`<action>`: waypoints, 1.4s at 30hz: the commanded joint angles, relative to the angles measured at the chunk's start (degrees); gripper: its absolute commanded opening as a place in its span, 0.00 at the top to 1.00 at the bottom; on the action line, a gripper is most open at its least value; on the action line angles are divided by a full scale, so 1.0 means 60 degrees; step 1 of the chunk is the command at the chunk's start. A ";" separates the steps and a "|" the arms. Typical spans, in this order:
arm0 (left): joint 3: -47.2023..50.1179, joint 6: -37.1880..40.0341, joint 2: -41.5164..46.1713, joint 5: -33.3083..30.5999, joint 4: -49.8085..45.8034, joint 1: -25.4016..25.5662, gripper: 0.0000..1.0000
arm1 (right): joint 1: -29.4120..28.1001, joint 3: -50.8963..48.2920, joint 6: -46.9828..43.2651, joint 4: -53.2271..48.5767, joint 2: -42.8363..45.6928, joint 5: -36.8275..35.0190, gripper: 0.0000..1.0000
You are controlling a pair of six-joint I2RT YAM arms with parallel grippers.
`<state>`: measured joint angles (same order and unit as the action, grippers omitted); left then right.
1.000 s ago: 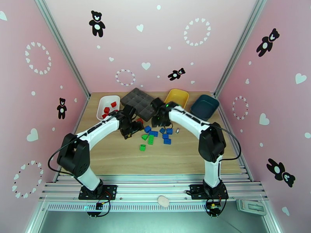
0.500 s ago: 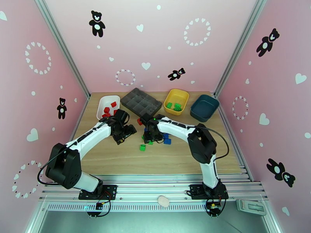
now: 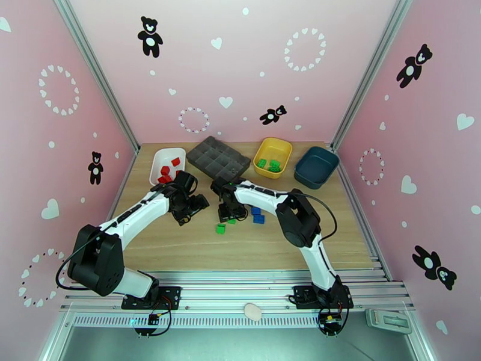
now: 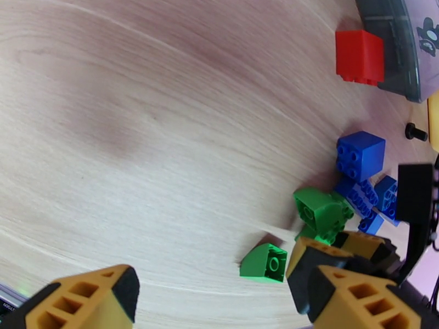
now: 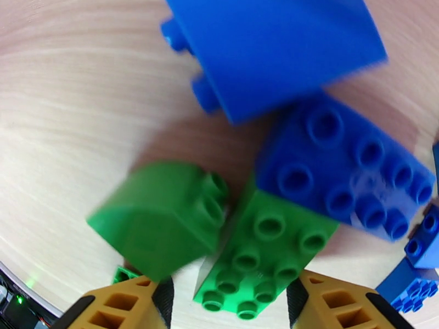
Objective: Sort the legos into containers by color
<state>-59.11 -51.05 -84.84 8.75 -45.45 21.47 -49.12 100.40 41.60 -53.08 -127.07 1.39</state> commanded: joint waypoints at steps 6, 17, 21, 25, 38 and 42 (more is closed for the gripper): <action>0.0020 0.0195 0.0087 0.0266 0.0177 -0.0093 0.13 | -0.0104 0.0516 0.0143 -0.0757 -0.0445 -0.0594 0.51; -0.0123 0.0158 -0.0144 0.0691 0.0543 -0.0093 0.13 | -0.0034 -0.0189 0.0203 -0.0652 0.0529 -0.0832 0.68; -0.0251 0.0110 -0.0329 0.1122 0.0869 -0.0057 0.13 | 0.0077 -0.0496 0.0236 -0.0583 0.1072 -0.0832 0.72; -0.0506 -0.0095 -0.0649 0.1586 0.1311 0.0079 0.12 | 0.0434 -0.0974 0.0302 -0.0428 0.1836 -0.0814 0.74; -0.4889 -0.0385 -0.4188 0.4114 0.2387 0.1361 0.12 | 0.3102 -0.0426 -0.0167 -0.0386 0.2579 -0.0786 0.74; -0.6928 -0.0602 -0.5601 0.4903 0.2431 0.1458 0.12 | 0.3879 0.0397 -0.0112 -0.0306 0.2111 -0.0806 0.75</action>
<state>-94.37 -53.30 -114.56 32.32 -32.36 29.98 -27.53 99.02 41.39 -54.83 -112.60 -2.61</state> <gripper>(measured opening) 0.883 0.340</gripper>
